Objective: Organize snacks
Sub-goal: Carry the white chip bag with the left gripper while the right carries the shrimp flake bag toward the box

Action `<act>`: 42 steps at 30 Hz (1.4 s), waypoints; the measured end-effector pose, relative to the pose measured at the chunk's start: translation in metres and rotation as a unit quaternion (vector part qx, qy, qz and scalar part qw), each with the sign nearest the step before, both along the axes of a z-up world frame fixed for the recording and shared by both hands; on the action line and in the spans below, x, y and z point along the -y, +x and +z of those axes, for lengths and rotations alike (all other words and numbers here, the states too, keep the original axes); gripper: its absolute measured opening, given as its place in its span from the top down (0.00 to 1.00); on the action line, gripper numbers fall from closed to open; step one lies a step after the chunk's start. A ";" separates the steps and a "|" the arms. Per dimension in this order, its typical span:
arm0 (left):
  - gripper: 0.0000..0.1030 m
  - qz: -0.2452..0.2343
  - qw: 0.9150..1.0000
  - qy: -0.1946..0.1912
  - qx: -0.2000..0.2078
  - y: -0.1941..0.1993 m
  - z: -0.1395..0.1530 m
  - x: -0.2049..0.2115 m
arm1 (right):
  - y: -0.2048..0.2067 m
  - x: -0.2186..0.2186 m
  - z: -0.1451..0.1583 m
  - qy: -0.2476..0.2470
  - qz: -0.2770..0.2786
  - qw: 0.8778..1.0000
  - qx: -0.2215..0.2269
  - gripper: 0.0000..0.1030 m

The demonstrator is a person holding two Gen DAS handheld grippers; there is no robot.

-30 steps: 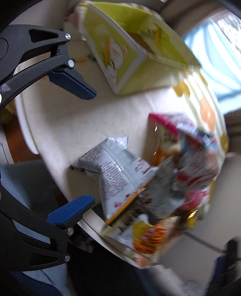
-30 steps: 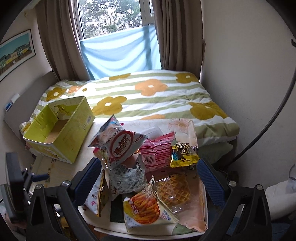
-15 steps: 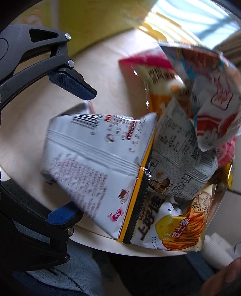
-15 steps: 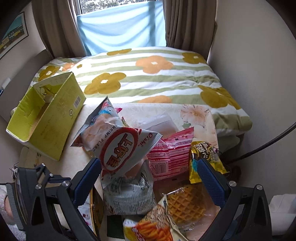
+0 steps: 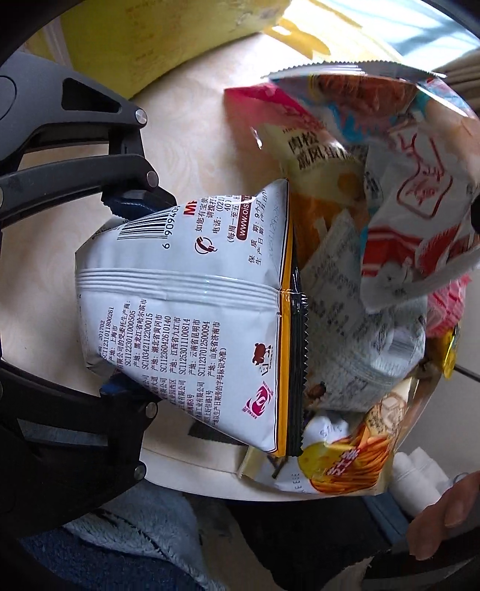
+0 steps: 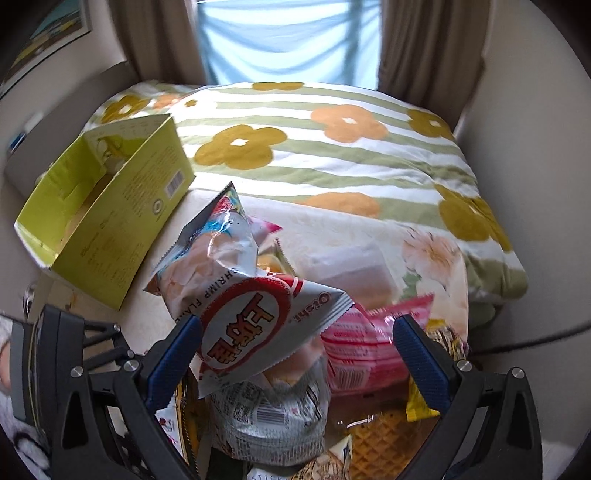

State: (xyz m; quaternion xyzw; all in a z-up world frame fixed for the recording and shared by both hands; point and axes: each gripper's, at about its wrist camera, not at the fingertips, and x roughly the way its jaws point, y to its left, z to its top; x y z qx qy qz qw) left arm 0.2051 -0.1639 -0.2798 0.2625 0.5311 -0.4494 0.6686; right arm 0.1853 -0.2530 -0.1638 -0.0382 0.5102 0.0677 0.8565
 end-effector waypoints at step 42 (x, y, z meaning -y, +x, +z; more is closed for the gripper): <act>0.42 0.164 0.984 -0.027 0.069 -0.030 0.065 -0.043 | -0.010 -0.057 0.019 -0.013 0.185 0.981 0.060 0.44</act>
